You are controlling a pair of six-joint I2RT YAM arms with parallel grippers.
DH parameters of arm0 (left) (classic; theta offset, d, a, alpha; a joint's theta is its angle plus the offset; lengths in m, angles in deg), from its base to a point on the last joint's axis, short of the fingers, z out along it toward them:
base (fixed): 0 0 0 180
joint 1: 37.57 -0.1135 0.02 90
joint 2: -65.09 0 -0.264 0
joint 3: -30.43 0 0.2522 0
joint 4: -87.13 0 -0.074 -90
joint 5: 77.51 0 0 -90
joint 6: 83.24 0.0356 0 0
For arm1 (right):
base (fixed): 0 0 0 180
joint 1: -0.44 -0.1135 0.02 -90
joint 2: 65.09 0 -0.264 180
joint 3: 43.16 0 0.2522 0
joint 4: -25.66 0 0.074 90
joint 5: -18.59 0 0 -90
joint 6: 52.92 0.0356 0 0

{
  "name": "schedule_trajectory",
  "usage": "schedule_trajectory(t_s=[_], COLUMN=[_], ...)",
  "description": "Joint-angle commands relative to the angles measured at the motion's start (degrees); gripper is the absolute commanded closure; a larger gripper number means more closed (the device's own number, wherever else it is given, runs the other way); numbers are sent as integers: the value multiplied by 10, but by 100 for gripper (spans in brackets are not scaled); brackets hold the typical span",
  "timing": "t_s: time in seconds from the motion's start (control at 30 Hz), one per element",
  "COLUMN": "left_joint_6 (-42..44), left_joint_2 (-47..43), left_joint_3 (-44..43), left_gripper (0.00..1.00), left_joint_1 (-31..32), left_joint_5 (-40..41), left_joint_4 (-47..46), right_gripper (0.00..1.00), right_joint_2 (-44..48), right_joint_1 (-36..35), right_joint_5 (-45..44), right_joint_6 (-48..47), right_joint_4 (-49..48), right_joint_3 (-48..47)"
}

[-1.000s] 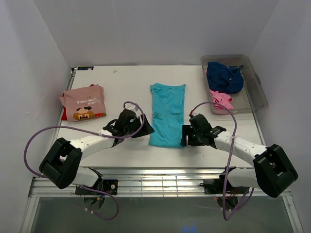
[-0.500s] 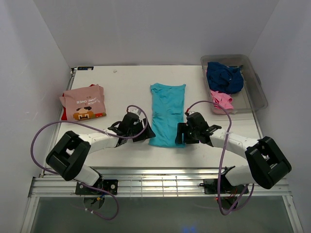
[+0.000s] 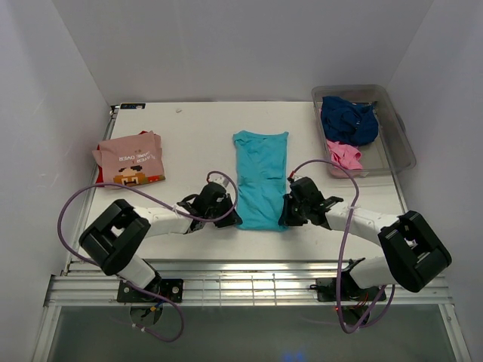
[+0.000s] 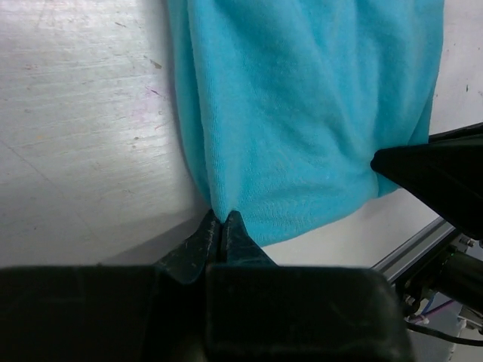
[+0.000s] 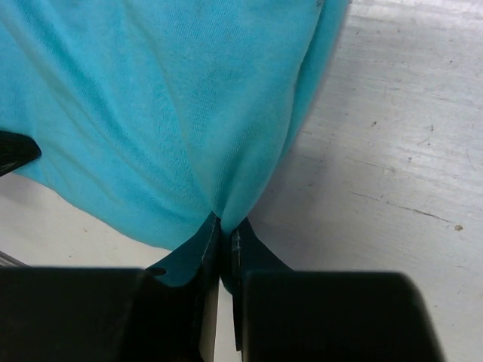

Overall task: Fold and stack the t-shirts
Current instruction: Grab one side of the 2/3 rectangular tshirt with both arms

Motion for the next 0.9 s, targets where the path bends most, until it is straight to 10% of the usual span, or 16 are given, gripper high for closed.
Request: schedule_trajectory(t_s=[0.0,0.43,0.87], left_joint_6=[4,-88,-189], left_joint_2=[2,-242,-282], left_joint_3=[27,66,-111], left_gripper=[97,100,100], left_joint_1=[29,230,318], left_joint_5=[27,189,370], left_joint_4=[29,207,398], right_gripper=[92,92,92], right_joint_2=[1,315,248], right_joint_1=[-6,-134,-204], right_joint_5=[-10,-104,-192], right_joint_6=[-2,88,112], right_joint_4=[27,293,382], right_joint_3=[22,38,-168])
